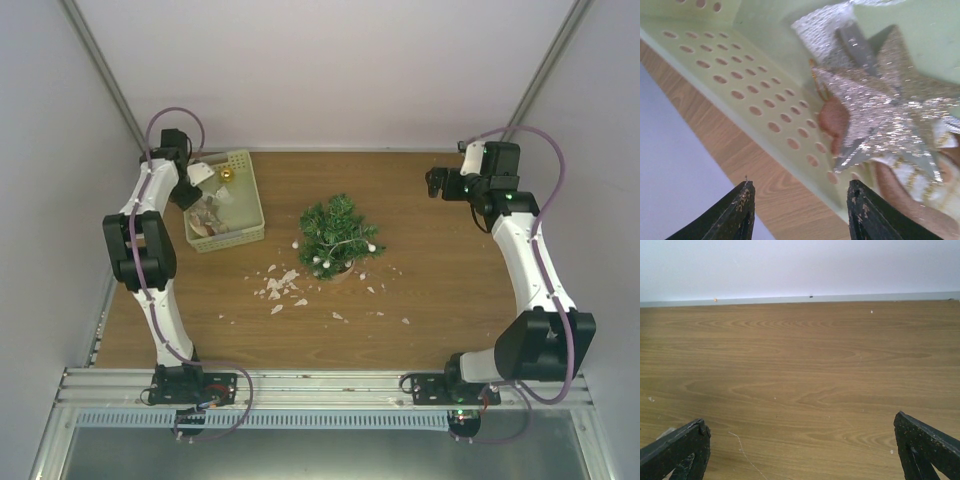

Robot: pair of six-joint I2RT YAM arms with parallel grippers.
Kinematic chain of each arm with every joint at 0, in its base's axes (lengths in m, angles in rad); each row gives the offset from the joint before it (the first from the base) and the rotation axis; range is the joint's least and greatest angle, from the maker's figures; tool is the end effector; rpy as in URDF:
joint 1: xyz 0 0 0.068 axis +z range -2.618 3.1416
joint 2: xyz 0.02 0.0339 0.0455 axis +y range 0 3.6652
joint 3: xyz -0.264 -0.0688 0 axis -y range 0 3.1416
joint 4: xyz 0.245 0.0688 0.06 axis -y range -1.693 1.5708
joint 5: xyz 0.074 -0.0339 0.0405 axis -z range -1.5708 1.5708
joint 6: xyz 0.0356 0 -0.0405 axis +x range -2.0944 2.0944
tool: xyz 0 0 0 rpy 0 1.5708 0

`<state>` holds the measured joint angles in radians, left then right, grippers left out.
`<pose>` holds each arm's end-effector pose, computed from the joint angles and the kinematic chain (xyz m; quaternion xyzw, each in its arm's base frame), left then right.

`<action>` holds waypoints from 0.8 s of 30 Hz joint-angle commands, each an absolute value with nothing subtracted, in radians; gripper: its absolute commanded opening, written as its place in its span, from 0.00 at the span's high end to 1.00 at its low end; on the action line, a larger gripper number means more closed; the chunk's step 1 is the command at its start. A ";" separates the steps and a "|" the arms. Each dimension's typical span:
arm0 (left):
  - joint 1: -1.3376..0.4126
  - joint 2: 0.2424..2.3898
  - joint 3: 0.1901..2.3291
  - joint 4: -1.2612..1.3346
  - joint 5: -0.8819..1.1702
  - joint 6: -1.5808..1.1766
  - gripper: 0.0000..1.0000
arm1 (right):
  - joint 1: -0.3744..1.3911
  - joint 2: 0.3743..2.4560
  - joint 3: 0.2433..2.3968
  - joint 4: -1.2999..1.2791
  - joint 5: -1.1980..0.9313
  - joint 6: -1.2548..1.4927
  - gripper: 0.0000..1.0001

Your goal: Decorate the small christmas tree

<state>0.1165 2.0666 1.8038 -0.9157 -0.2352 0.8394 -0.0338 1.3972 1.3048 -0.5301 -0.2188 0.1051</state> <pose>0.4354 0.0593 0.2396 0.3231 0.9192 0.1912 0.1189 0.3123 -0.0028 0.3473 0.0116 0.8857 0.1133 0.4501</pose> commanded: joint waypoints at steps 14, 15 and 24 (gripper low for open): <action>0.019 1.930 1.715 -1.121 0.013 0.823 0.29 | -0.008 1.385 1.289 -0.522 -0.228 0.103 0.00; 0.019 1.923 1.705 -1.120 -0.004 0.829 0.26 | -0.008 1.386 1.287 -0.522 -0.228 0.102 0.00; 0.019 1.874 1.679 -1.092 -0.212 0.881 0.23 | -0.003 1.384 1.256 -0.509 -0.229 0.107 0.00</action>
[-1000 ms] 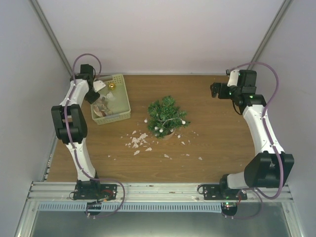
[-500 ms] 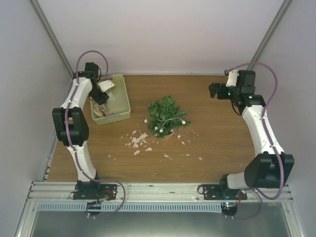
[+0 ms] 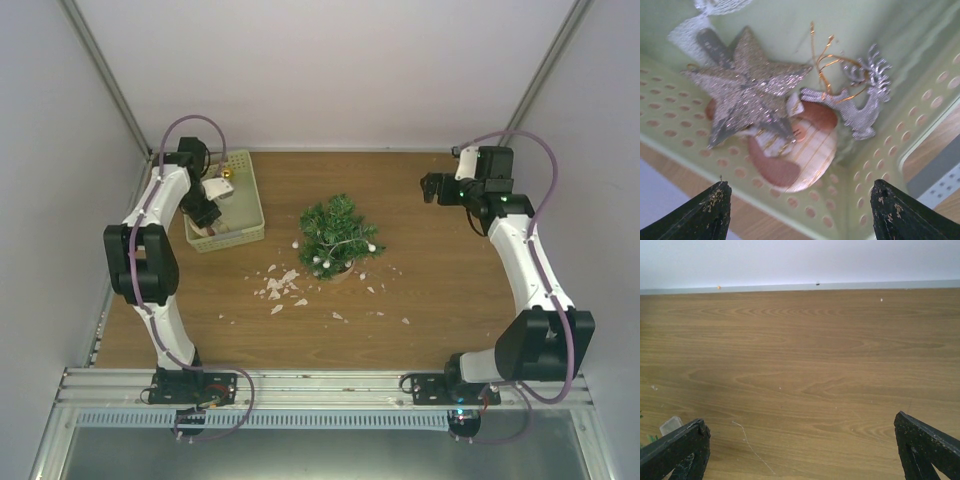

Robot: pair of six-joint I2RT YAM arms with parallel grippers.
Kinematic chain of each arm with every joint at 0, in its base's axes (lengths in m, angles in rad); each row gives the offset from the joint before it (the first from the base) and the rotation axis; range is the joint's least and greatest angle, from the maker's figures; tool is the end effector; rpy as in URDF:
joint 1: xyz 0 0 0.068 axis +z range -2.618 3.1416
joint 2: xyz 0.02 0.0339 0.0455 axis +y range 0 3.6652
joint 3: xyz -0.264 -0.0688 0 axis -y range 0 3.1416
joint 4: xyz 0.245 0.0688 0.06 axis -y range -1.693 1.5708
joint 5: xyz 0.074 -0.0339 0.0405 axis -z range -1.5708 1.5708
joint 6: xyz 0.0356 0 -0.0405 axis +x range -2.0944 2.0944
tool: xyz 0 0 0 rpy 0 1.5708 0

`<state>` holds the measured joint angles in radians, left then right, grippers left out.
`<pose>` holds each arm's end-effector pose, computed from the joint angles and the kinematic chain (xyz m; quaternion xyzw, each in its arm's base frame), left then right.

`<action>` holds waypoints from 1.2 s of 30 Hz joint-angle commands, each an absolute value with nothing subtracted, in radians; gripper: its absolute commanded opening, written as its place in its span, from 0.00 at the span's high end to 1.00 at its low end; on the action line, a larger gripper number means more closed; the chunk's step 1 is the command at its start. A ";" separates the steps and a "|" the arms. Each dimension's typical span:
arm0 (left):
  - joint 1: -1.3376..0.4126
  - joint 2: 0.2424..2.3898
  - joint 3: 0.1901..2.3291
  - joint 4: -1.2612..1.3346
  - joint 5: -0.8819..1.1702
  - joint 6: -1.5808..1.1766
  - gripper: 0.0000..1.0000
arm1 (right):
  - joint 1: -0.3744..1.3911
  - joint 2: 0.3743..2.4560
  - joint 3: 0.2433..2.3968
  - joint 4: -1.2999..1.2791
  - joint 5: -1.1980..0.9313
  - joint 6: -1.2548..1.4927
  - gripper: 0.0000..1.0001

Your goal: Decorate the small christmas tree

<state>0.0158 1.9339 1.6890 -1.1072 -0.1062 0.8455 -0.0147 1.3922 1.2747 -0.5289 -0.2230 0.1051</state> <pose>0.3896 0.0099 0.2523 0.3948 0.9108 0.0934 0.0770 0.3103 0.0033 0.3387 0.0037 0.8909 0.1195 0.4382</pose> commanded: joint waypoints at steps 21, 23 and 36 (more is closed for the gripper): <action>0.020 1.933 1.622 -1.040 -0.284 0.912 0.45 | 0.000 1.375 1.252 -0.513 -0.222 0.104 0.00; 0.020 1.942 1.611 -1.039 -0.294 0.914 0.44 | 0.000 1.373 1.250 -0.513 -0.218 0.104 0.00; 0.020 2.001 1.624 -1.029 -0.320 0.916 0.42 | 0.000 1.373 1.246 -0.515 -0.217 0.102 0.00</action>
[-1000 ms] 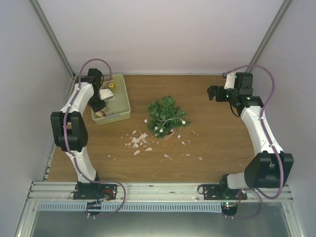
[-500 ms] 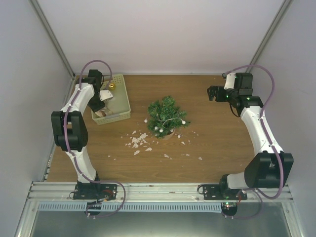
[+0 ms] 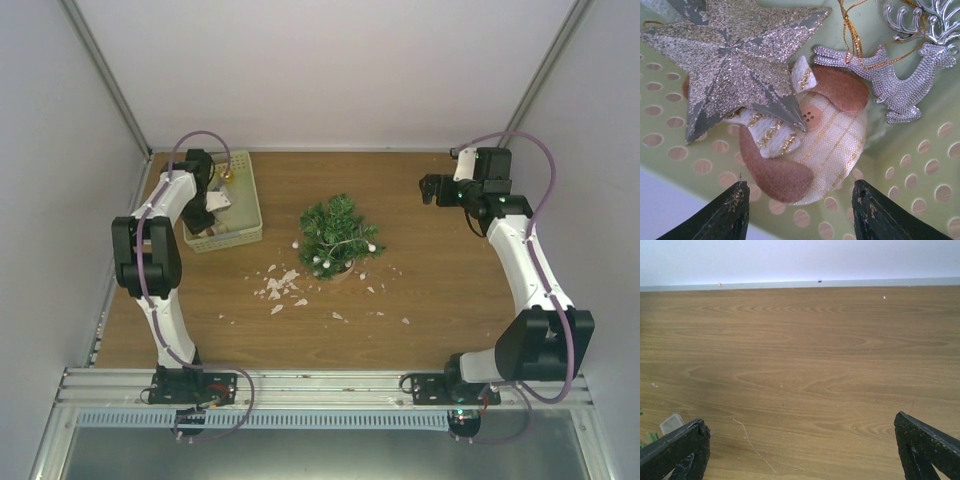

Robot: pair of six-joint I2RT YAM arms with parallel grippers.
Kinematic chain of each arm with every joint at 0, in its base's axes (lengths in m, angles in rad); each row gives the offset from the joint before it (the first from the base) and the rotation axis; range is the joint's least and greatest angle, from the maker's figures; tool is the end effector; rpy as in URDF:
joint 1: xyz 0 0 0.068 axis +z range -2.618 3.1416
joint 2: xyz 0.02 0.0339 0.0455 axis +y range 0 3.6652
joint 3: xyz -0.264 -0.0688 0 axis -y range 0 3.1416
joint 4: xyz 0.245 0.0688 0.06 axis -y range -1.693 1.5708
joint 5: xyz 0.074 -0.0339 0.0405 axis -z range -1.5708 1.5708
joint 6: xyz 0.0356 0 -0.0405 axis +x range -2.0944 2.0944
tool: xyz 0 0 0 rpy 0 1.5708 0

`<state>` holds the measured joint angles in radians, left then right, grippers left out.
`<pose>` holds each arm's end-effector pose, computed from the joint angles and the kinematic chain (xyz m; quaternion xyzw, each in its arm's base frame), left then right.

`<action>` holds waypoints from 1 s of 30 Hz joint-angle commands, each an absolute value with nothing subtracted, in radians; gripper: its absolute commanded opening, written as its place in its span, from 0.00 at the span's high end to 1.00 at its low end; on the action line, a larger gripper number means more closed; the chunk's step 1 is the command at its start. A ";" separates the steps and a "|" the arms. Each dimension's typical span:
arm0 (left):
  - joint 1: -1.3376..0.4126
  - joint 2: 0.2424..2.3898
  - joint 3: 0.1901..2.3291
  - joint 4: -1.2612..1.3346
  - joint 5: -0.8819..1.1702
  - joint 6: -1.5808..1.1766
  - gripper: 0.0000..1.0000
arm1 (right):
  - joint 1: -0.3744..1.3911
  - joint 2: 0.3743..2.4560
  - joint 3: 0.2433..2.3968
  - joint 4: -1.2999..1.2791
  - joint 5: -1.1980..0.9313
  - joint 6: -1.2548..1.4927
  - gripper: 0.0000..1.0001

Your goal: Decorate the small christmas tree

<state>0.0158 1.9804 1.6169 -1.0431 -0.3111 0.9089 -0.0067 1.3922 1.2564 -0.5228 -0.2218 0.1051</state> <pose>0.3929 0.0171 0.2182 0.4137 0.8935 0.1743 0.0036 0.3100 0.0058 0.3330 0.0012 0.8936 0.1208 0.4323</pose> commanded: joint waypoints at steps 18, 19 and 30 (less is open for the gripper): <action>0.019 2.030 1.663 -1.014 -0.329 0.918 0.83 | 0.000 1.381 1.243 -0.511 -0.215 0.104 0.00; 0.019 2.029 1.663 -1.014 -0.328 0.916 0.84 | 0.000 1.382 1.243 -0.511 -0.215 0.104 0.00; 0.020 2.065 1.652 -0.993 -0.325 0.901 0.73 | 0.000 1.379 1.244 -0.516 -0.208 0.098 0.00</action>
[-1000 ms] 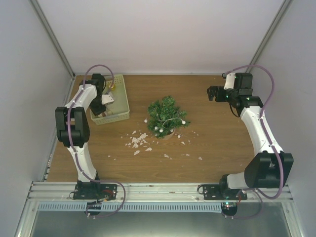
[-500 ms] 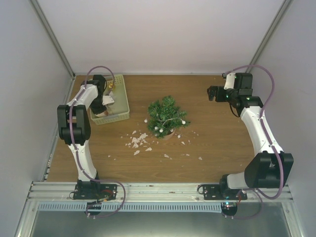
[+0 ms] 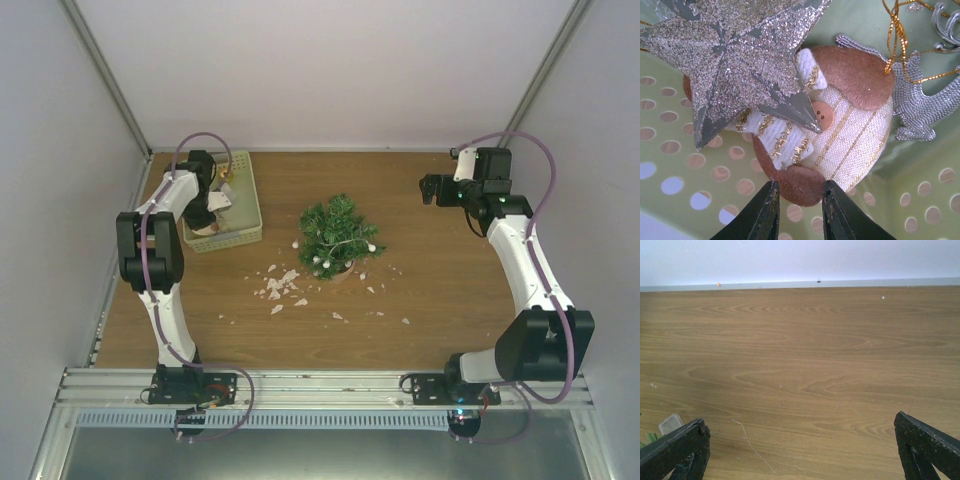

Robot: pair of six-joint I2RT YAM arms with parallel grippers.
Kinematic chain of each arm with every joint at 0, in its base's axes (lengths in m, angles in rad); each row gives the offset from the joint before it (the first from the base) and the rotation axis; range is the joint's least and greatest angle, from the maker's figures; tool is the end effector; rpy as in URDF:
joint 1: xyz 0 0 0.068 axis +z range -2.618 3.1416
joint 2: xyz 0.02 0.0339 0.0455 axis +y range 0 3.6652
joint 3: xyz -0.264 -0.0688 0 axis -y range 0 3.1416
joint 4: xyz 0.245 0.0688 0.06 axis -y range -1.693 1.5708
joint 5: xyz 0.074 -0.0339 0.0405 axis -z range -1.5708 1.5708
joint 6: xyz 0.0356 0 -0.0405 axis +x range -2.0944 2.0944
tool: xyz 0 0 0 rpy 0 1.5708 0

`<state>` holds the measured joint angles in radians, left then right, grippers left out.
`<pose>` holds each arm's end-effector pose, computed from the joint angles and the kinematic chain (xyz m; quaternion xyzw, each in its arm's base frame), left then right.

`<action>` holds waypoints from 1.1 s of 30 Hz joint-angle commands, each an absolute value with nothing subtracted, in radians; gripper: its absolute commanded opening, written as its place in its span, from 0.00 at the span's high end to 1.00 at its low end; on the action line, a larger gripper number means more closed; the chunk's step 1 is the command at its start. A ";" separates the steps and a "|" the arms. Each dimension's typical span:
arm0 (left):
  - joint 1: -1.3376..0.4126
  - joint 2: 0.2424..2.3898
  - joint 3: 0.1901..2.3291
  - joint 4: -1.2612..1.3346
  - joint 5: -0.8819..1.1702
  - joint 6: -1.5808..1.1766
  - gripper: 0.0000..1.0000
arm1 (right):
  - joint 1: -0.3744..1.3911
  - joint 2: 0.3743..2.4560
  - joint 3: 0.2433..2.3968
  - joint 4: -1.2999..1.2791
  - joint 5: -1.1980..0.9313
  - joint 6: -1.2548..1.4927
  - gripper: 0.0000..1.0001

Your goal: Decorate the small christmas tree

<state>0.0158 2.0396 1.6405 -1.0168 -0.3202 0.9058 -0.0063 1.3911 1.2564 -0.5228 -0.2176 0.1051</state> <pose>0.4047 0.0176 0.2026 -0.4125 -0.8937 -0.1763 0.0023 0.3098 0.0057 0.3333 0.0019 0.8935 0.1190 0.4330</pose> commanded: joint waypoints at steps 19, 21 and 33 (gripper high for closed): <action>0.018 2.075 1.633 -0.971 -0.303 0.894 1.00 | 0.000 1.381 1.235 -0.512 -0.207 0.100 0.00; 0.020 2.069 1.638 -0.973 -0.303 0.894 1.00 | 0.000 1.381 1.235 -0.512 -0.206 0.099 0.00; 0.017 1.979 1.723 -1.023 -0.276 0.900 1.00 | 0.031 1.387 1.238 -0.508 -0.210 0.102 0.00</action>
<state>0.0158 2.0472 1.6817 -1.0061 -0.3035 0.8913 0.0147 1.3911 1.2434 -0.5224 -0.2111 0.1051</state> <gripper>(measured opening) 0.014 0.995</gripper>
